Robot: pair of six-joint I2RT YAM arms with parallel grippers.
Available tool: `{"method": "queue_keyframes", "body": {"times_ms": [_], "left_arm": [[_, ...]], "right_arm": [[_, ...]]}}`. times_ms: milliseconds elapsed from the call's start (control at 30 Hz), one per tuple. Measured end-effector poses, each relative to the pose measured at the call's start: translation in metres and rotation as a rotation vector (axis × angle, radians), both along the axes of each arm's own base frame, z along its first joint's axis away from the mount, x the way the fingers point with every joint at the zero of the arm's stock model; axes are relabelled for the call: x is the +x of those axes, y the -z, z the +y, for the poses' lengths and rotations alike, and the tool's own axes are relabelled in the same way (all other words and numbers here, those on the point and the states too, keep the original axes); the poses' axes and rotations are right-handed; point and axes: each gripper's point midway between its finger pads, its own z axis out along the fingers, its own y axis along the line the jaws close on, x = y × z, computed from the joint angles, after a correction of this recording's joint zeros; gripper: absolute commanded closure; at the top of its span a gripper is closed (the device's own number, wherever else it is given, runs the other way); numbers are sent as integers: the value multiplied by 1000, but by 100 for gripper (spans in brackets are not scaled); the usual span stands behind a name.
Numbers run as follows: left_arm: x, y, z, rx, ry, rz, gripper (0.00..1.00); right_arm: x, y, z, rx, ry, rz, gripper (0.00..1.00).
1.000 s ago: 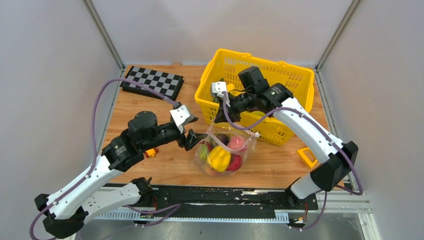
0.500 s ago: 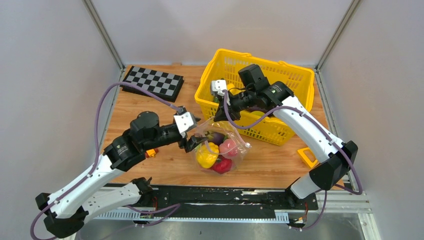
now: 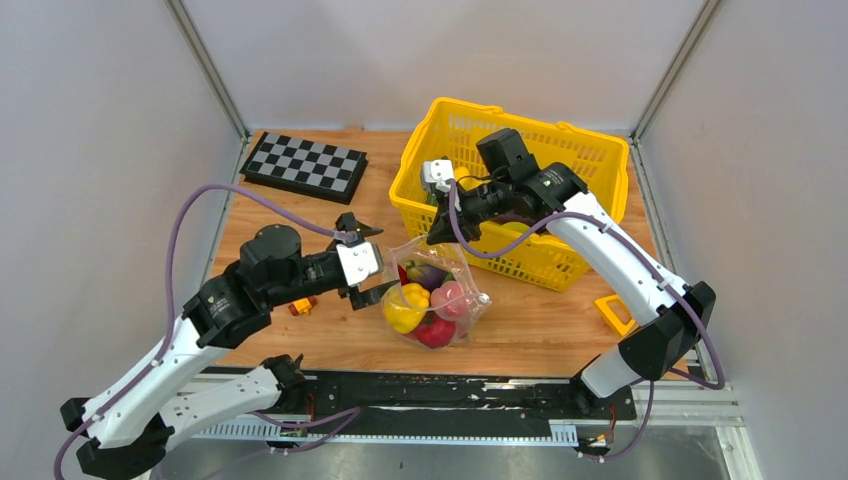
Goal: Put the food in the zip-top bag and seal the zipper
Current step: Adjust the zipper food storage bag at the center of the board.
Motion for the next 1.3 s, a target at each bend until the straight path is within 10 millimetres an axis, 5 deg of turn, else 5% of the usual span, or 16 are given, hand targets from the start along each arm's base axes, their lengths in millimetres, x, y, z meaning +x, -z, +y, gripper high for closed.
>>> {"method": "queue_keyframes", "body": {"times_ms": [167, 500, 700, 1133, 1300], "left_arm": [[-2, -7, 7, 80, 17, -15, 4], [1, 44, 10, 333, 67, 55, 5], [9, 45, 10, 363, 60, 29, 10], [8, 33, -3, 330, 135, -4, 60], [8, 34, -3, 330, 134, 0, 88]], "right_arm": [[-1, -1, 0, 4, -4, 1, 89], [-4, -8, 1, 18, -18, 4, 89], [-7, -8, 1, 17, -25, 13, 88], [-15, -9, 7, 19, -50, 11, 89], [-16, -9, 7, 19, -52, 12, 89]]}}
